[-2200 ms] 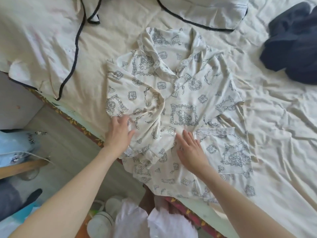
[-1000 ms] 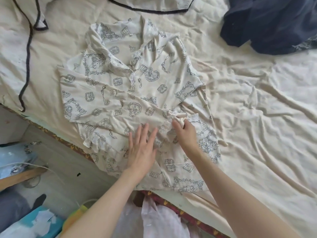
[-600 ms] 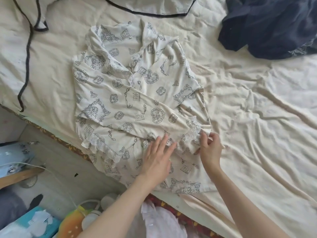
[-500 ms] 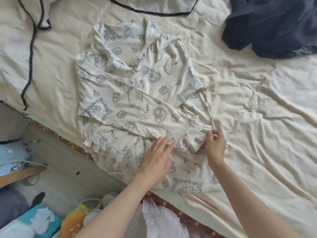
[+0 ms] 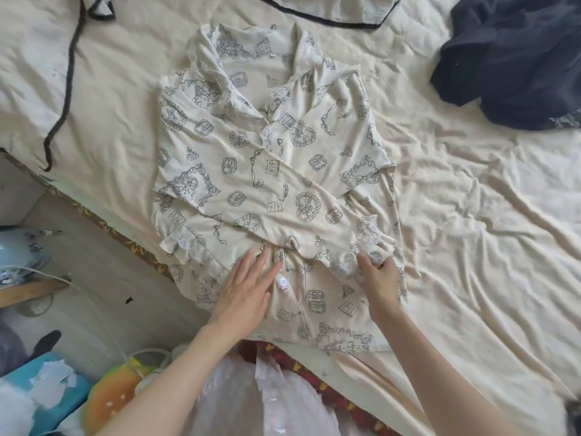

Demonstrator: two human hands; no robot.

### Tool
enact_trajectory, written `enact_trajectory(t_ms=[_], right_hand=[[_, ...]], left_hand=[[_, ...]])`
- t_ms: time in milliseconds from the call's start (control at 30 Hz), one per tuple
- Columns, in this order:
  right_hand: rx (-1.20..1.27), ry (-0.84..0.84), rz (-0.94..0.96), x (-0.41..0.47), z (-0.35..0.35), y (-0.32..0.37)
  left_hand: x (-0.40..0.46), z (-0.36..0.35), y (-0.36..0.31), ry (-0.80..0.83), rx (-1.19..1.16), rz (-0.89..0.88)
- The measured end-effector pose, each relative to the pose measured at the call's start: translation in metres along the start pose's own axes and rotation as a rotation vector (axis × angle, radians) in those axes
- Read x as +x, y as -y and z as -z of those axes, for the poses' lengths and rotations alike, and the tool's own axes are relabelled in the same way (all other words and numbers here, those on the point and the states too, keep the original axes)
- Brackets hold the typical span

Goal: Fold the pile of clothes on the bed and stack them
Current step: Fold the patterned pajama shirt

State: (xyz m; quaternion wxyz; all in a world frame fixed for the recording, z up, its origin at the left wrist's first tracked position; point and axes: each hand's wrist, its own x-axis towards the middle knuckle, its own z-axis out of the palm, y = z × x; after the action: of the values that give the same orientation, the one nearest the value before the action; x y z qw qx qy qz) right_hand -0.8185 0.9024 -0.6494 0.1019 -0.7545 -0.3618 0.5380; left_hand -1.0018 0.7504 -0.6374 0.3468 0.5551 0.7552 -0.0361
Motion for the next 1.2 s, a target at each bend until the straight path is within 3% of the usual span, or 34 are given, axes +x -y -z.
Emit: enact_trajectory(t_ms=[133,300,367,467,533,600,767,967,1200], right_hand=[[-0.118,-0.140,0.122,0.009,0.010,0.005],[-0.406,-0.124,0.026,0.016,0.019,-0.006],[-0.443,-0.155,0.046,0.013,0.022,-0.011],[-0.514,-0.253,0.139,0.009,0.026,-0.015],[-0.606,-0.297,0.184,0.010,0.032,-0.020],[-0.654,-0.292,0.207,0.013,0.040,-0.025],[-0.494,-0.143,0.101,0.023,0.051,-0.034],[-0.365,-0.056,0.019,0.020,0.061,-0.044],[-0.290,-0.023,-0.052,-0.005,0.070,-0.067]], left_hand=[[0.002,-0.002,-0.003,-0.079,-0.068,-0.011],[0.000,0.012,0.009,-0.306,-0.329,0.091],[-0.005,0.016,0.028,-0.435,-0.393,0.253],[-0.010,0.018,0.065,-0.581,-0.626,0.629],[-0.005,0.015,0.089,-0.528,-0.824,0.899],[0.004,0.008,0.107,-0.419,-0.992,1.013],[0.014,-0.011,0.126,-0.372,-1.058,0.969],[-0.027,-0.042,0.119,-0.093,-1.115,0.928],[-0.086,-0.063,0.104,-0.275,-1.125,0.890]])
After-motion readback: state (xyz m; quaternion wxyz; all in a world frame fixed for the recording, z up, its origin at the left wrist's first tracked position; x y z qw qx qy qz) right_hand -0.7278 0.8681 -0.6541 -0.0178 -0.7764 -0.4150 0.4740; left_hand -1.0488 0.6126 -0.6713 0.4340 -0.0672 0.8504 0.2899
